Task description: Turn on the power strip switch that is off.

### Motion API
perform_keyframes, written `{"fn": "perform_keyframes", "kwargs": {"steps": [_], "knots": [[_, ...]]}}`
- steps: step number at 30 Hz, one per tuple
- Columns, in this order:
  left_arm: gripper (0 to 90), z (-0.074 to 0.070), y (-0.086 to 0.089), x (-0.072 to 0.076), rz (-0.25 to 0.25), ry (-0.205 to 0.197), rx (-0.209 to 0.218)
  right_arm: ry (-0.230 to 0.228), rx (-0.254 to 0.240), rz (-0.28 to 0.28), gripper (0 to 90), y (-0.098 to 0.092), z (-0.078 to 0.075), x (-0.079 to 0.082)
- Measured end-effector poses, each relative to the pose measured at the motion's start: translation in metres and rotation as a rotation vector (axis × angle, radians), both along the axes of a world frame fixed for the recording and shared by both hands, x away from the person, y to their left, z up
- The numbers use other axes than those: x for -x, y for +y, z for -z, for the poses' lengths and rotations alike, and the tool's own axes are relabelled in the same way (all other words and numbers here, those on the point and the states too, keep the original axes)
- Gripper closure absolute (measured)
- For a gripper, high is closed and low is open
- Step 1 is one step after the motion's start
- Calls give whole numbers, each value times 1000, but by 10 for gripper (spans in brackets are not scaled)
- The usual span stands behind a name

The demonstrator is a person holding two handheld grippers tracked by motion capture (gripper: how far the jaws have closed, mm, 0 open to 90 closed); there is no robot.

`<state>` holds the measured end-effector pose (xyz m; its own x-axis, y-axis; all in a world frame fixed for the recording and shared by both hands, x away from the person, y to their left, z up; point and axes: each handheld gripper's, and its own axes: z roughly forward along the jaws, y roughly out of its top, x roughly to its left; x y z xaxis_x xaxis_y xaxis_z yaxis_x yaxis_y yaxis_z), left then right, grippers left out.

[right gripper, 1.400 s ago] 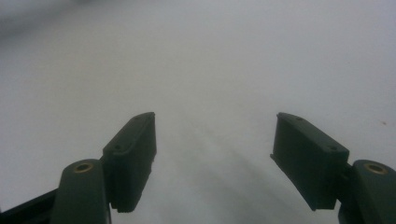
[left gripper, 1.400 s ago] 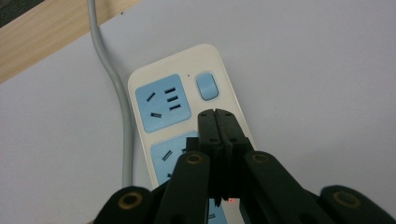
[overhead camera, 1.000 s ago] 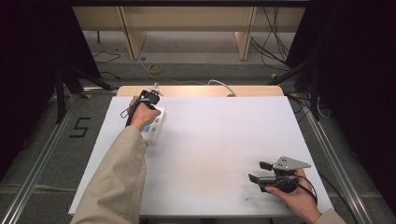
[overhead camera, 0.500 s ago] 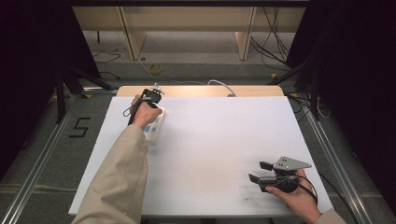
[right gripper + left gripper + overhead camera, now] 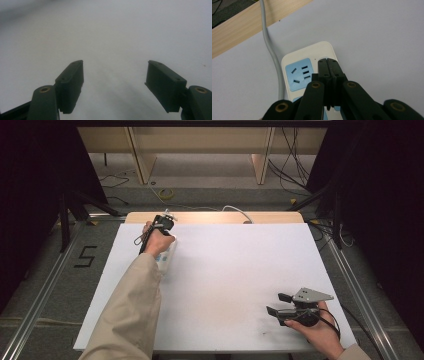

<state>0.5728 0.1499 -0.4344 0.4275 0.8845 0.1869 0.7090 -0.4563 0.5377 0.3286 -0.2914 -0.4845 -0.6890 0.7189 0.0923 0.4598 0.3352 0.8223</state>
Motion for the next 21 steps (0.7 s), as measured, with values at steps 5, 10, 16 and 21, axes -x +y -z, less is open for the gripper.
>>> {"fn": "perform_keyframes", "kwargs": {"steps": [5,10,16,21], "knots": [[898,3,1,-2,-5,-23,14,-2,-5,2,311,0,0,0],[898,4,-1,-3,11,-53,16,-4,-5,2,312,-1,0,0],[898,9,-2,-5,13,-48,4,-4,-4,0,312,-1,0,1],[898,10,-2,-5,5,-57,8,-1,-5,2,312,-2,0,1]]}}
